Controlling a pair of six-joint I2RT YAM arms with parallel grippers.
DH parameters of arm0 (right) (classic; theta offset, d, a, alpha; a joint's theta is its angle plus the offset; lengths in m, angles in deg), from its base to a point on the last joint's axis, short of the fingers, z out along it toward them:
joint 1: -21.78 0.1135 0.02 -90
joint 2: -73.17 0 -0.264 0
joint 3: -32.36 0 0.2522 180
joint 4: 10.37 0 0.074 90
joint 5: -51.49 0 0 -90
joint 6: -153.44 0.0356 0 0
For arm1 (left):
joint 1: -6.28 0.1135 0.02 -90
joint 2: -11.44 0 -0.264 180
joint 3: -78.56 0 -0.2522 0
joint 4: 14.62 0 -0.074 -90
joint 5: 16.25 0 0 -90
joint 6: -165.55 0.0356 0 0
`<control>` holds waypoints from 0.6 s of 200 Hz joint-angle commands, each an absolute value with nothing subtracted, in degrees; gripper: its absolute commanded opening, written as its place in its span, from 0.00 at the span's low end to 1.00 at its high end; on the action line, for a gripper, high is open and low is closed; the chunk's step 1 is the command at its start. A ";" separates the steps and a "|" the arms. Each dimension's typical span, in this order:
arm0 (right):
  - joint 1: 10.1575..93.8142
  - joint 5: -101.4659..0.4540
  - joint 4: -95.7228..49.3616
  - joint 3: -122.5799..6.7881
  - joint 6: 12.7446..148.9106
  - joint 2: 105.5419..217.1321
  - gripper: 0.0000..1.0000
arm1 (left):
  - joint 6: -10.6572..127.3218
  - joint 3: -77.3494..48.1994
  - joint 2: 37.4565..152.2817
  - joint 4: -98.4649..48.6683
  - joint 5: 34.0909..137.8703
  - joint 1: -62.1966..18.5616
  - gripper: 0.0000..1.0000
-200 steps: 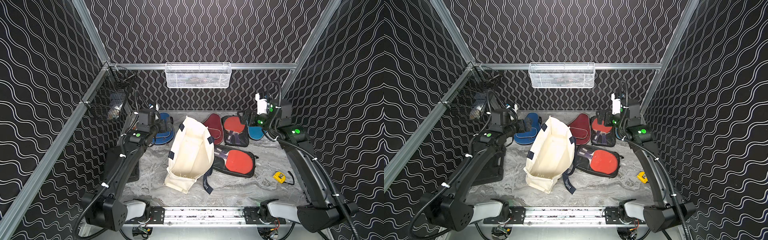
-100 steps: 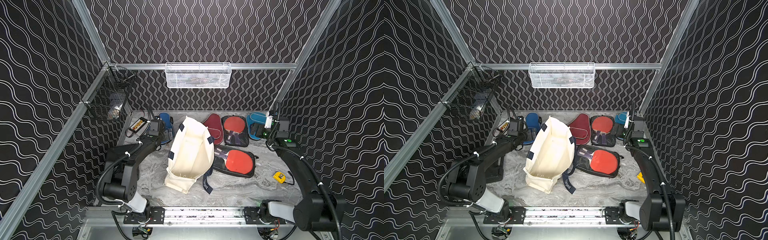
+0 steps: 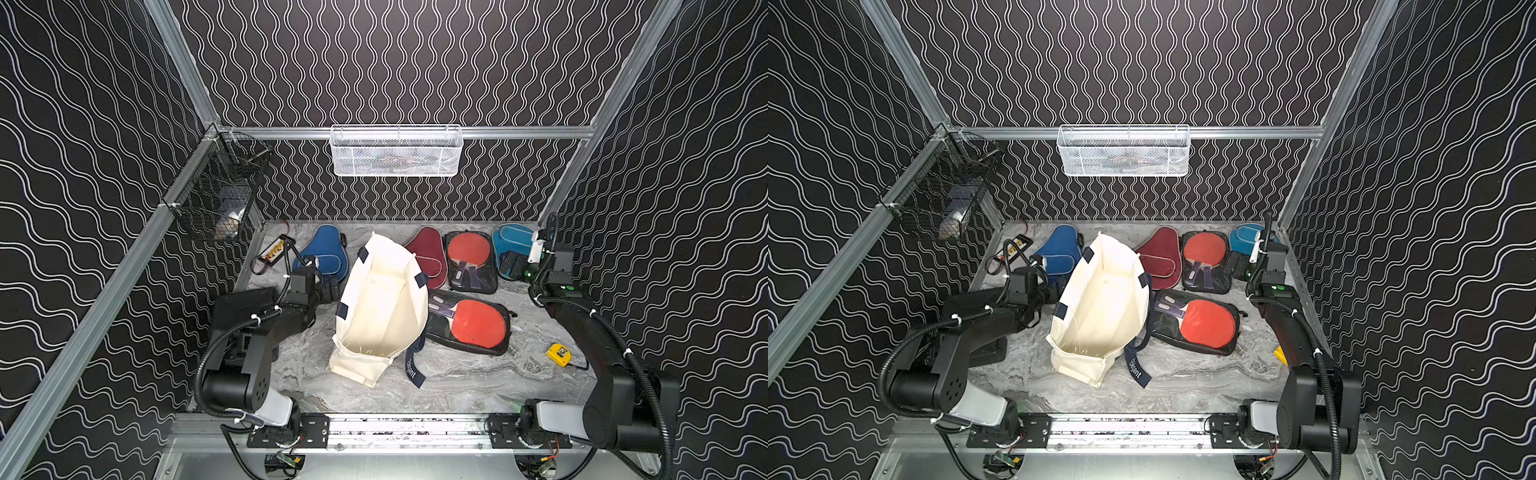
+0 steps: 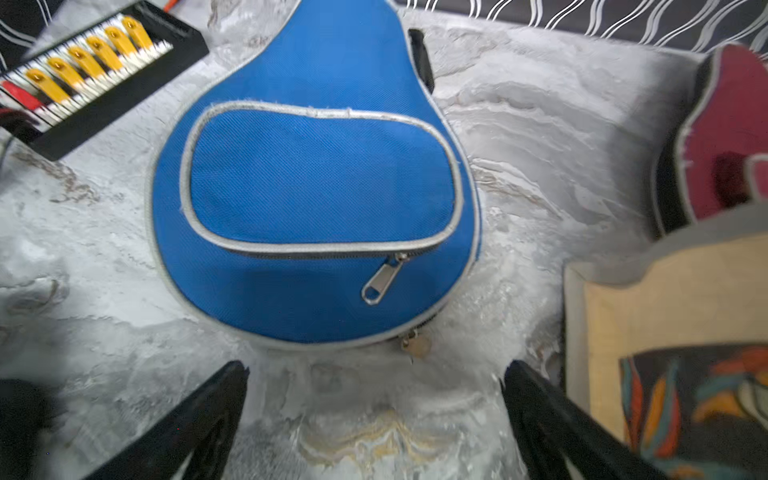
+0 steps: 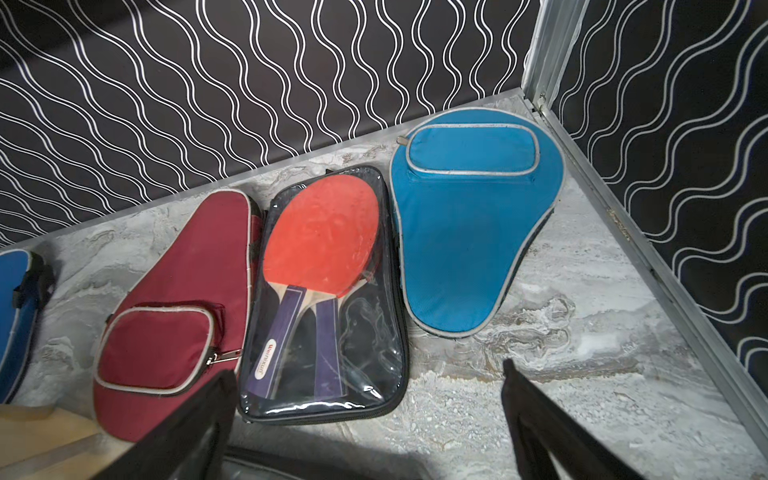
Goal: Remove the ping pong set from the canvas bag
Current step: Reset both arms
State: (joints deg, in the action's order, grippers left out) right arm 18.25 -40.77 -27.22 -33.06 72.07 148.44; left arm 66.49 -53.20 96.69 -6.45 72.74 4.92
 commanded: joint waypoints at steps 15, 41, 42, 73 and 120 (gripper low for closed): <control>17.74 -39.54 -20.34 -30.72 72.58 149.80 0.98 | 70.48 -57.20 93.45 6.21 72.85 6.08 0.99; 17.65 -40.01 -16.34 -28.05 72.77 152.23 0.98 | 69.22 -57.01 93.85 5.91 74.19 6.98 0.99; 17.65 -40.00 -16.32 -28.02 72.72 152.34 0.98 | 69.22 -57.01 93.82 5.90 74.24 7.73 0.99; 17.56 -38.78 -14.75 -26.10 71.43 154.15 0.98 | 70.21 -59.21 93.62 5.02 75.16 8.74 0.99; 17.56 -39.84 -9.91 -22.72 71.15 155.79 0.98 | 72.65 -61.90 96.23 11.30 72.77 8.83 0.98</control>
